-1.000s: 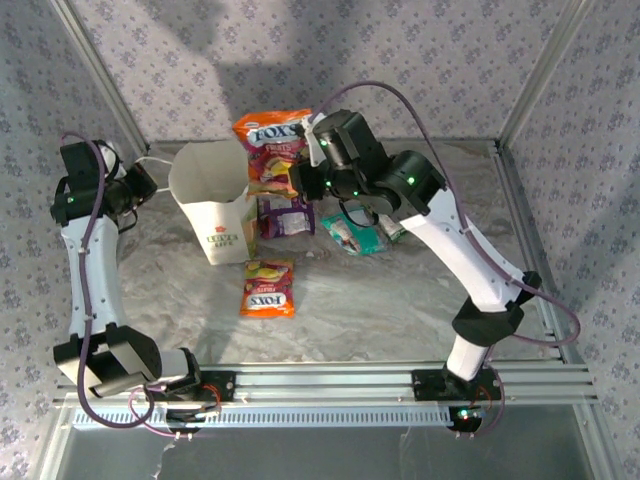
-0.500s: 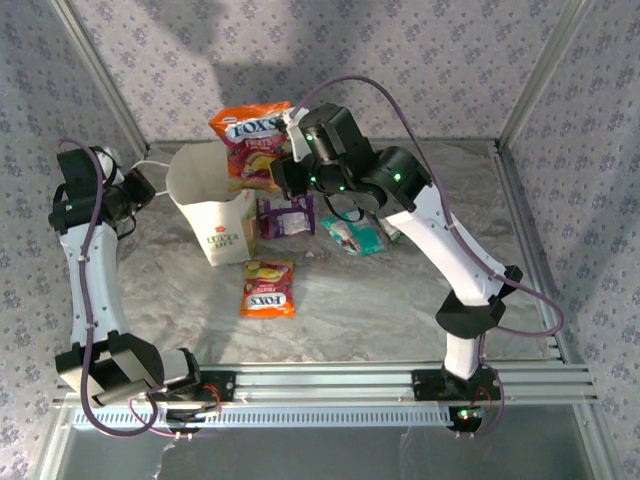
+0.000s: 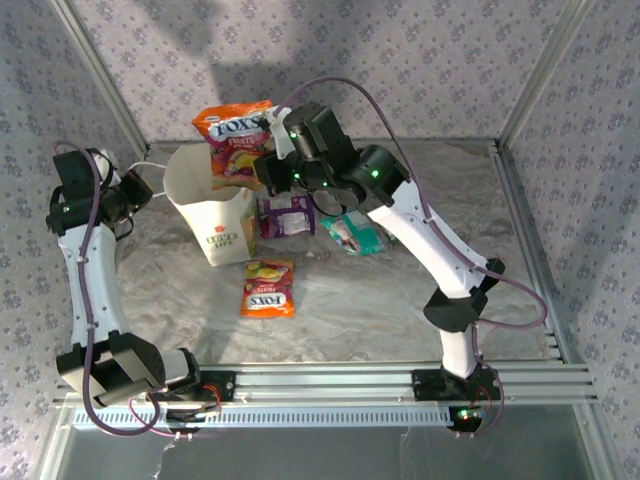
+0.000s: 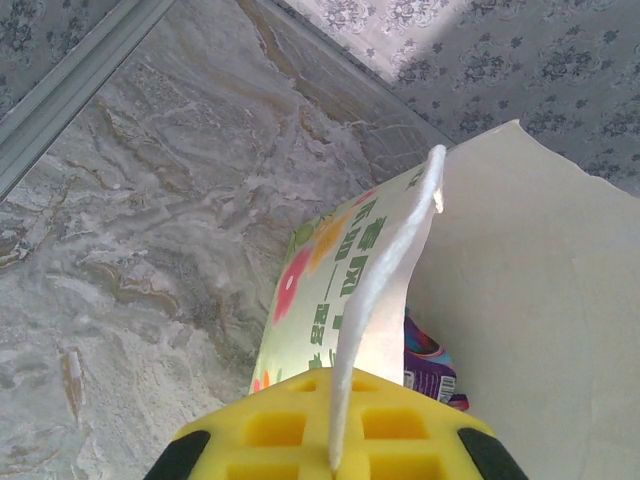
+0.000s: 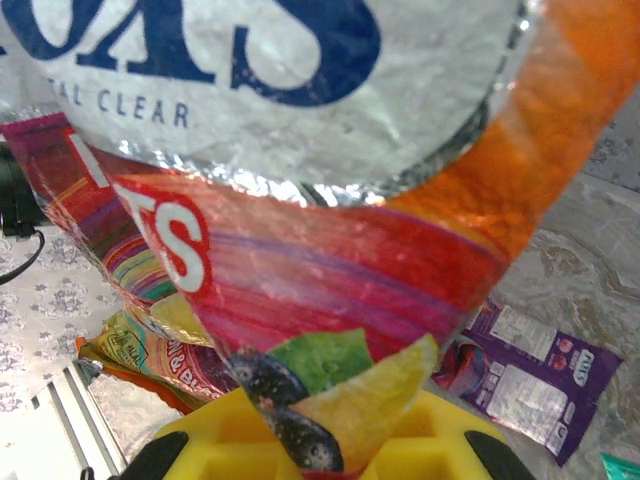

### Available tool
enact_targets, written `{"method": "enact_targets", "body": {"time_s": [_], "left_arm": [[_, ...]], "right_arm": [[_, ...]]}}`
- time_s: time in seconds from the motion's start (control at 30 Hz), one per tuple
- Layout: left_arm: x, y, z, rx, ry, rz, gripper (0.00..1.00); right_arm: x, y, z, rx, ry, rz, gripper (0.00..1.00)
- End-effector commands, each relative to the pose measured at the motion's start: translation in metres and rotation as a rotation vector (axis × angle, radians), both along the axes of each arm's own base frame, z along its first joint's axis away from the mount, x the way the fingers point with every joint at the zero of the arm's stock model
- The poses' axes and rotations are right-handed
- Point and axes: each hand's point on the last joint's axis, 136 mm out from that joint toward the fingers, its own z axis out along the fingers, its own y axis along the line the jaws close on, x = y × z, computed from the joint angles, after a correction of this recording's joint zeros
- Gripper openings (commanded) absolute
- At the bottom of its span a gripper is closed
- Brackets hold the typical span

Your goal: Place the snacks into the paper bag

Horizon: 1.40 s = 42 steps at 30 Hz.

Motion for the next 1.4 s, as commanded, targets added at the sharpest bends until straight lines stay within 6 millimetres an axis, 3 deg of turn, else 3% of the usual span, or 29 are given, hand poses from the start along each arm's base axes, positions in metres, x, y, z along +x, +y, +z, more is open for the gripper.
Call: {"method": "enact_targets", "body": {"time_s": [0.0, 0.57, 1.07, 1.37], "left_arm": [[-0.002, -0.001, 0.011, -0.001, -0.043, -0.001, 0.02], [0.0, 0.0, 0.009, -0.009, -0.041, -0.002, 0.02], [0.0, 0.001, 0.008, -0.006, -0.037, -0.003, 0.02], [0.0, 0.001, 0.007, -0.013, -0.038, -0.001, 0.01]], "right_arm": [[-0.001, 0.014, 0.03, 0.096, -0.064, 0.04, 0.0], [0.016, 0.044, 0.018, 0.128, -0.07, 0.068, 0.0], [0.03, 0.065, -0.004, 0.164, 0.014, 0.091, 0.0], [0.035, 0.091, -0.013, 0.231, 0.045, 0.141, 0.0]]}}
